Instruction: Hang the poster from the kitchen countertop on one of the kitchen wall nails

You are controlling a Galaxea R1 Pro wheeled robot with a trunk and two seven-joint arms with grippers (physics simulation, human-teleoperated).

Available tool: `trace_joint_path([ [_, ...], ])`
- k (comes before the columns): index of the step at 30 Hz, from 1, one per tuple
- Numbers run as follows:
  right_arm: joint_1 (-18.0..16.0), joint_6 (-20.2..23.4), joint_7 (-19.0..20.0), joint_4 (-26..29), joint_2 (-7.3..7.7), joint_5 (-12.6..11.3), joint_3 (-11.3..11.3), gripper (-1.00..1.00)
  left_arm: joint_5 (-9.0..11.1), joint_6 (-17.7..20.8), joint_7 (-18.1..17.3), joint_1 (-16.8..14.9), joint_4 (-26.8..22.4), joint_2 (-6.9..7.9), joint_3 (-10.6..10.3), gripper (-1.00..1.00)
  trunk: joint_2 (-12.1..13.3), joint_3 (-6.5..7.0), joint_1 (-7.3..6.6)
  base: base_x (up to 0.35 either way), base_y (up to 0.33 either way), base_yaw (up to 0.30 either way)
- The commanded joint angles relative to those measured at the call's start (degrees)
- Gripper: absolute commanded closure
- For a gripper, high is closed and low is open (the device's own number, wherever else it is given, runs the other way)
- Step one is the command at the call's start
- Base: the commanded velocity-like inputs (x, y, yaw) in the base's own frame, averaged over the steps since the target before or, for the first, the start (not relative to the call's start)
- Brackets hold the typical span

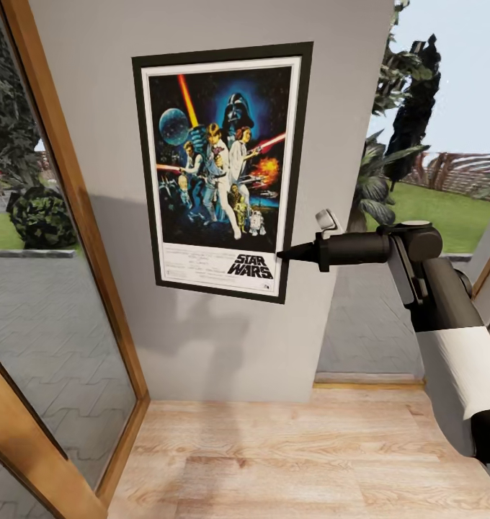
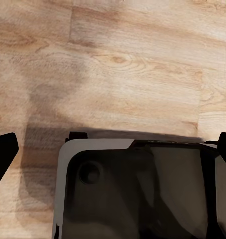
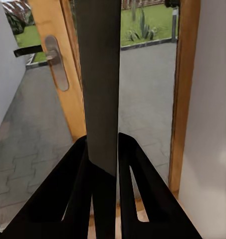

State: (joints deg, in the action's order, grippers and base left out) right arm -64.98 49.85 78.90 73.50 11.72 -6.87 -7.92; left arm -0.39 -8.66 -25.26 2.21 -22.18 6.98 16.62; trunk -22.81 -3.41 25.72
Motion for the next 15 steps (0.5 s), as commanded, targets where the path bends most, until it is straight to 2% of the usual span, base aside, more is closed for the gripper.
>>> trace_joint_path([
  [1,-0.1,0.5,-0.1,0.0,0.06,-0.3,-0.1,1.0,0.0,0.0,-0.4,0.0,-0.1,-0.03,0.3,-1.0,-0.1,-0.12,0.06,0.252,0.0,0.0],
  [15,-0.1,0.5,-0.1,0.1,0.06,-0.4,-0.1,1.0,0.0,0.0,-0.4,0.0,-0.1,-0.03,0.3,-1.0,-0.1,-0.12,0.06,0.317,0.0,0.0],
])
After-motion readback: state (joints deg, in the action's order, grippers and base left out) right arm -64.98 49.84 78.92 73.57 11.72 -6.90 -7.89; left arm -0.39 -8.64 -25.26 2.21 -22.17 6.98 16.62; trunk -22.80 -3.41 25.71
